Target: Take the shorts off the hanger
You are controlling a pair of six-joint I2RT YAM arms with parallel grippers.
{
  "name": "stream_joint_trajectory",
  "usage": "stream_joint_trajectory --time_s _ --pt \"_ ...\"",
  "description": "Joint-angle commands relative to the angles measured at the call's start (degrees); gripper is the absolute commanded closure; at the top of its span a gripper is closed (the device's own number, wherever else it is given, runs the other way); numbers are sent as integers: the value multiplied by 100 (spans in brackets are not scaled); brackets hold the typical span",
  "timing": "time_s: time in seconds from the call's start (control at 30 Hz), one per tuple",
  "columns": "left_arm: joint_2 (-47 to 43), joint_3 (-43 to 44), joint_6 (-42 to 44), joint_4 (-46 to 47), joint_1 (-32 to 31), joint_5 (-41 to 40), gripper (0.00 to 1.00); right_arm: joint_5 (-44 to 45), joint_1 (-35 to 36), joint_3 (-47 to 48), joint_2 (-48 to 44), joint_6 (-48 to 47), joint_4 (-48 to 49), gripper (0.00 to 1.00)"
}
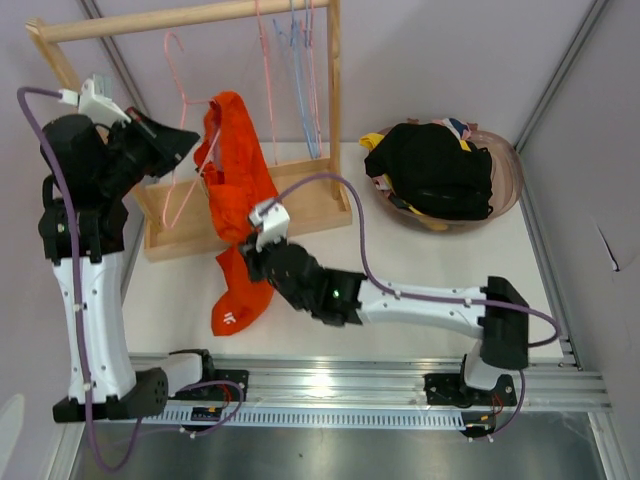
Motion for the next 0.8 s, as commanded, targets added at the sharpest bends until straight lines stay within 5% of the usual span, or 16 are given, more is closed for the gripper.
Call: stream_joint_trajectory --time_s 0.0,0.2,0.3,0.53,0.77 --pt "-971 -649 -388 636 60 552 100 -378 -718 1407 620 -505 204 100" --pt "-1739 -1468 -468 478 -80 298 100 -897 -1483 4078 1991 -779 -710 100" --pt "-1695 -1391 -276 417 -89 289 100 -924 -1519 4285 1994 -752 -1097 100" --pt "-554 182 498 74 -80 -606 100 -608 -950 1005 56 -182 -176 100" --pt "1002 1396 473 372 -54 -616 100 570 236 -1311 -1853 144 37 100"
